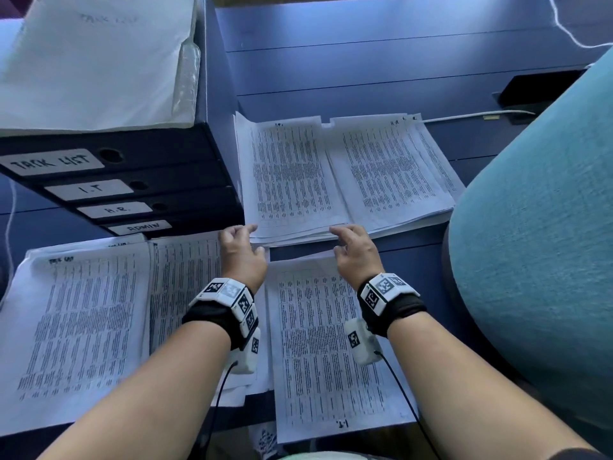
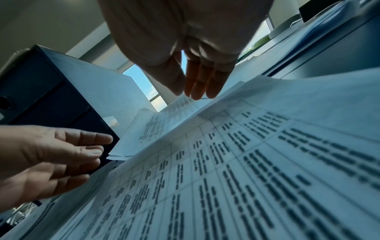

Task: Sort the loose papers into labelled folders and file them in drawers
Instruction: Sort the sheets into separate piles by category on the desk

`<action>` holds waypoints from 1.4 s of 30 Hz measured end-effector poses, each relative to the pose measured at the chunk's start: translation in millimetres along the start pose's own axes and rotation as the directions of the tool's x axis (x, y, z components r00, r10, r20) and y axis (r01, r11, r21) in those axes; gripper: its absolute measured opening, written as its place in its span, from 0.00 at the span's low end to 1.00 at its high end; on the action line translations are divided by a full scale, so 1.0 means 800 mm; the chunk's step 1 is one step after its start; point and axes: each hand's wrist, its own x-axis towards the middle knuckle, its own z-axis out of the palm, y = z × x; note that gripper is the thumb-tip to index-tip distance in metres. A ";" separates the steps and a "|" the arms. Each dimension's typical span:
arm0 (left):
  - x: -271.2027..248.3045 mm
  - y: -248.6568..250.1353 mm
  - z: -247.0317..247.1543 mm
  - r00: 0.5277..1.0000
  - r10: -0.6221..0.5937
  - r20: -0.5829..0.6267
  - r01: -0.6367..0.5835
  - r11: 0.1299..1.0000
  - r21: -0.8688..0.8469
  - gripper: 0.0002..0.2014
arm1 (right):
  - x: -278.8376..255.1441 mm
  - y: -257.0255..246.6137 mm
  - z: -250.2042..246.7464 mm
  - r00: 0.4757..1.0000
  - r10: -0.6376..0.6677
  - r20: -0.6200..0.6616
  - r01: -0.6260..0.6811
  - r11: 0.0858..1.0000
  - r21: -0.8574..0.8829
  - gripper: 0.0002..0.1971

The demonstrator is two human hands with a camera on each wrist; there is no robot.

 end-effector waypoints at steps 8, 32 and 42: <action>-0.040 -0.022 -0.001 0.995 -0.060 0.077 0.055 0.996 0.064 0.13 | -0.043 0.002 -0.002 0.999 -0.014 -0.049 0.010 0.996 -0.089 0.11; -0.101 -0.020 -0.006 0.979 -0.122 0.163 0.119 0.992 0.032 0.08 | -0.117 0.019 -0.014 0.974 0.212 0.076 -0.204 0.974 -0.101 0.20; -0.087 -0.044 -0.041 0.990 -0.141 -0.020 0.142 0.979 0.149 0.04 | -0.123 0.025 -0.035 0.910 0.406 0.084 -0.360 0.874 -0.327 0.23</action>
